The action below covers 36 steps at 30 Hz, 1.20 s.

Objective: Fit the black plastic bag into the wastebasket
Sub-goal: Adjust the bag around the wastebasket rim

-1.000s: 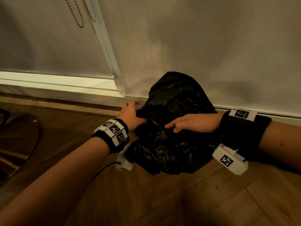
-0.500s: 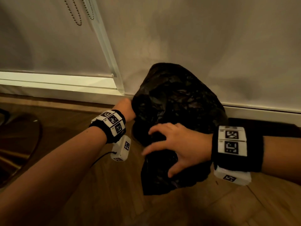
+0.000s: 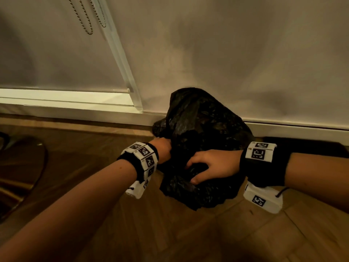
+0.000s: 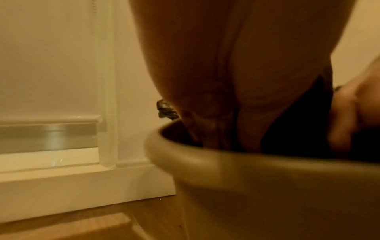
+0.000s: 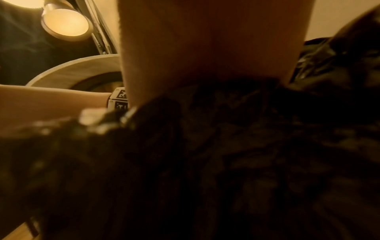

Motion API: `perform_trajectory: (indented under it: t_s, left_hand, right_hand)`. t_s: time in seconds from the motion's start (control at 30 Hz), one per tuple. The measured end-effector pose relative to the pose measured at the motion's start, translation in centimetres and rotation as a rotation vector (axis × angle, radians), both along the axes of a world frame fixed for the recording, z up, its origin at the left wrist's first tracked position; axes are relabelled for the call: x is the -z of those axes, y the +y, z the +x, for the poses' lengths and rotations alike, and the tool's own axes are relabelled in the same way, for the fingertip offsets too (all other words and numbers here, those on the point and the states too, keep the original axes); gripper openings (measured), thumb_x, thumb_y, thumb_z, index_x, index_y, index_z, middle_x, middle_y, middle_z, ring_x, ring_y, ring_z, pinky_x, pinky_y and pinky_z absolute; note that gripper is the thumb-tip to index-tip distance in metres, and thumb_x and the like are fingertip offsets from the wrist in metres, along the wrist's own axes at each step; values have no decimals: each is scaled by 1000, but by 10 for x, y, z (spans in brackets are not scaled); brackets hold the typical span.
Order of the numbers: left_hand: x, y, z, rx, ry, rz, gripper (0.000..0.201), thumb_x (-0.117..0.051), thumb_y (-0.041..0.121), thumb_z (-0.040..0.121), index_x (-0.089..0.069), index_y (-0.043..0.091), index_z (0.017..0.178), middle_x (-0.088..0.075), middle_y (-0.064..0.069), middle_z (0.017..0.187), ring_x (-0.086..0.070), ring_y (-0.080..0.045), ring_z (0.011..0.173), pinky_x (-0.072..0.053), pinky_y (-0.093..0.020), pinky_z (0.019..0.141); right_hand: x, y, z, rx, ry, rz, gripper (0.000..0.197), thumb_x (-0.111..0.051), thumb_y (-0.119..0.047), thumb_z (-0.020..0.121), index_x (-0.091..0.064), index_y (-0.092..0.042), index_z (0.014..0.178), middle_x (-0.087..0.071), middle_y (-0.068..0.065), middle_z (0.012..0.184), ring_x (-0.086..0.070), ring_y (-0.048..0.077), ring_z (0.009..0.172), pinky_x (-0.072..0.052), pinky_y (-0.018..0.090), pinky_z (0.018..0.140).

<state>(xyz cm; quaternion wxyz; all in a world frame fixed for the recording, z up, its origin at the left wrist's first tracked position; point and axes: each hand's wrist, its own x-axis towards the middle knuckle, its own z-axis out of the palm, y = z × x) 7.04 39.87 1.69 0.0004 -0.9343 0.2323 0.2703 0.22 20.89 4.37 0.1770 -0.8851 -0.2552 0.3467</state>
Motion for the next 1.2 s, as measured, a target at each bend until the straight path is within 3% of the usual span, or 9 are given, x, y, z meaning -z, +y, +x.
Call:
perform_trajectory:
  t_s: [0.13,0.23,0.33,0.47,0.57,0.7,0.8,1.03,1.2]
  left_hand:
    - [-1,-8,6,37,28,-2,31,-43,15,96,-60,-1,116,-60,-17,121,-55,-30,117,-41,-33,96]
    - [-25,14,21,-283,58,-437,13,-53,14,92,-64,9,98,-69,-11,99,-66,-25,91,-49,-28,76]
    - [-36,35,45,-680,-153,-666,14,-55,30,90,-58,17,92,-64,-6,95,-62,-25,89,-48,-31,77]
    - [-22,24,49,-1015,330,-697,52,-46,60,87,-59,13,105,-59,-10,96,-57,-24,78,-51,-31,67]
    - [-17,7,49,-899,281,-703,37,-43,40,97,-61,8,94,-58,-8,85,-51,-15,64,-41,-23,56]
    - [-20,2,61,-738,72,-907,27,-49,5,92,-67,15,110,-68,-12,96,-67,-31,86,-52,-30,70]
    - [-39,-3,46,-516,-44,-975,36,-44,-5,91,-66,14,114,-68,-1,95,-63,-12,80,-50,-15,66]
    - [-11,-7,-12,-93,144,59,34,-46,13,95,-56,0,125,-58,-17,128,-55,-30,119,-42,-29,93]
    - [-17,-9,-8,-28,221,91,35,-44,15,98,-56,-6,123,-57,-22,127,-54,-28,111,-38,-30,90]
  right_hand:
    - [-8,-7,3,44,65,47,53,-52,-63,85,-50,-42,133,-46,-13,141,-41,9,130,-28,30,113]
    - [-23,-19,4,102,74,159,40,-54,-59,86,-57,-48,124,-53,-24,133,-48,-5,121,-32,23,110]
    - [-28,-30,2,152,64,204,36,-60,-53,86,-60,-45,121,-58,-24,126,-53,-7,113,-40,24,106]
    - [-22,-32,-2,161,44,174,39,-61,-56,83,-59,-46,121,-54,-21,128,-48,-3,119,-35,26,109]
    - [-17,-31,-6,160,40,166,41,-61,-55,84,-58,-44,123,-53,-20,130,-47,-2,120,-35,25,109]
    - [-18,-33,-6,180,44,164,44,-61,-58,82,-57,-44,124,-54,-22,130,-48,-3,120,-36,26,109]
    - [-19,-36,-3,191,52,153,48,-60,-62,80,-56,-45,125,-55,-23,129,-48,-3,121,-36,27,110]
    - [-18,-34,4,189,44,95,53,-60,-66,77,-55,-46,126,-52,-18,135,-46,4,125,-34,30,111]
    - [-20,-36,4,197,77,57,58,-59,-67,77,-51,-46,130,-46,-15,143,-40,8,132,-29,32,114]
